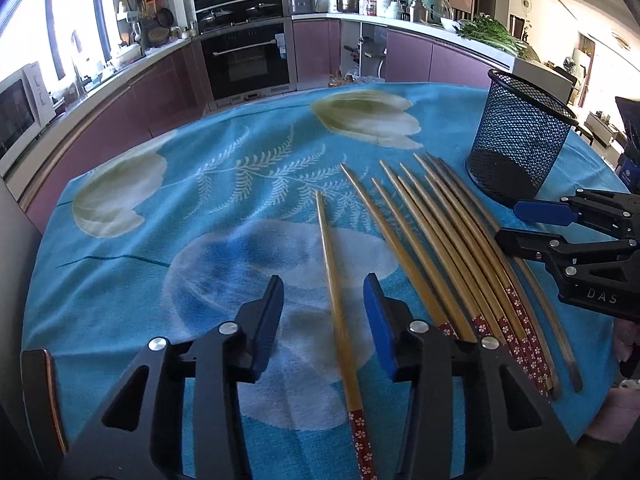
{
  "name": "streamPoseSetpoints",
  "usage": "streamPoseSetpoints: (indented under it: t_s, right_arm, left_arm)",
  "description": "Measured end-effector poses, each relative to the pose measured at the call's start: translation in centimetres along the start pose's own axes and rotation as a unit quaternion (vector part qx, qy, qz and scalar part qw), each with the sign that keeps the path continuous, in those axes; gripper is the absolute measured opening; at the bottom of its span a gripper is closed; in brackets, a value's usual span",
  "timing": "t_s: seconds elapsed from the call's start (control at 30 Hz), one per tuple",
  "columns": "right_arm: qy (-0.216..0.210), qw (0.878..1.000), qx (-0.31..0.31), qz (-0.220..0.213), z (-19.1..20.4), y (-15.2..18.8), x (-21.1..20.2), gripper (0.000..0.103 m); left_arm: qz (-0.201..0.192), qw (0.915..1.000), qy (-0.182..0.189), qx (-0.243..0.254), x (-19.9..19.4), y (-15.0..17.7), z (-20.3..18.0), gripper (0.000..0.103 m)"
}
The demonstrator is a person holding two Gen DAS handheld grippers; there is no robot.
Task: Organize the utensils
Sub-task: 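Close the left gripper on one bamboo chopstick while the right gripper grasps another, then lift both held chopsticks upright and carry them over the black mesh cup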
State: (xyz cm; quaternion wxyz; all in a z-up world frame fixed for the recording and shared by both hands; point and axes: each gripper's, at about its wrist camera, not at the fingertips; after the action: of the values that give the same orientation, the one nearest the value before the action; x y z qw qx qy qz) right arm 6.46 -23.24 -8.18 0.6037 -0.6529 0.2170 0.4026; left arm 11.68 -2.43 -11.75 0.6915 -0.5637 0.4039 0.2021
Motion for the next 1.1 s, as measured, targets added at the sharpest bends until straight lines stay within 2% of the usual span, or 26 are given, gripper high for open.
streamPoseSetpoints:
  t_s: [0.17,0.23,0.27,0.4,0.63,0.9,1.1]
  right_arm:
    - [-0.003,1.0,0.004,0.001,-0.1,-0.3,0.3,0.036]
    - [-0.018,1.0,0.016,0.002,-0.5,-0.4,0.4,0.019]
    - [-0.028,0.999,0.024,0.004,-0.7,-0.4,0.4,0.013]
    - [-0.042,0.999,0.035,0.003,-1.0,-0.2,0.1,0.007]
    - [-0.067,0.997,0.029,-0.025,-0.8,0.1,-2.3,0.006]
    - [-0.088,0.991,0.03,-0.091,-1.8,-0.3,-7.1,0.006]
    - [-0.094,0.985,0.036,-0.14,-2.9,-0.4,-10.1,0.006]
  left_arm:
    - [0.012,0.9998,0.016,-0.005,1.2,-0.7,-0.2,0.026]
    - [0.013,0.9996,0.023,-0.009,1.2,-0.8,-0.3,0.019]
    - [0.013,0.9995,0.025,-0.01,1.3,-0.9,-0.3,0.01]
    - [0.01,0.9994,0.03,-0.017,1.0,-0.8,-0.6,0.008]
    - [-0.006,0.9982,0.049,-0.033,-1.0,-0.8,-0.1,0.008]
    - [-0.068,0.9929,0.095,-0.024,-6.3,-2.2,-0.4,0.007]
    - [-0.106,0.9843,0.14,-0.018,-10.5,-3.4,-0.7,0.007]
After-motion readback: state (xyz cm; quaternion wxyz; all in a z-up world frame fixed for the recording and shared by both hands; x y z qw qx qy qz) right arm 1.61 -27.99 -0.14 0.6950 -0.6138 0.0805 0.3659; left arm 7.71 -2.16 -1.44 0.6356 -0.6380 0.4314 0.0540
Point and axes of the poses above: each gripper's, at about its wrist camera, not at the fingertips, and x roughly the way its jaws point, z to its left, y to its underside, and after that the axes turned 2 degrees about z, right-handed
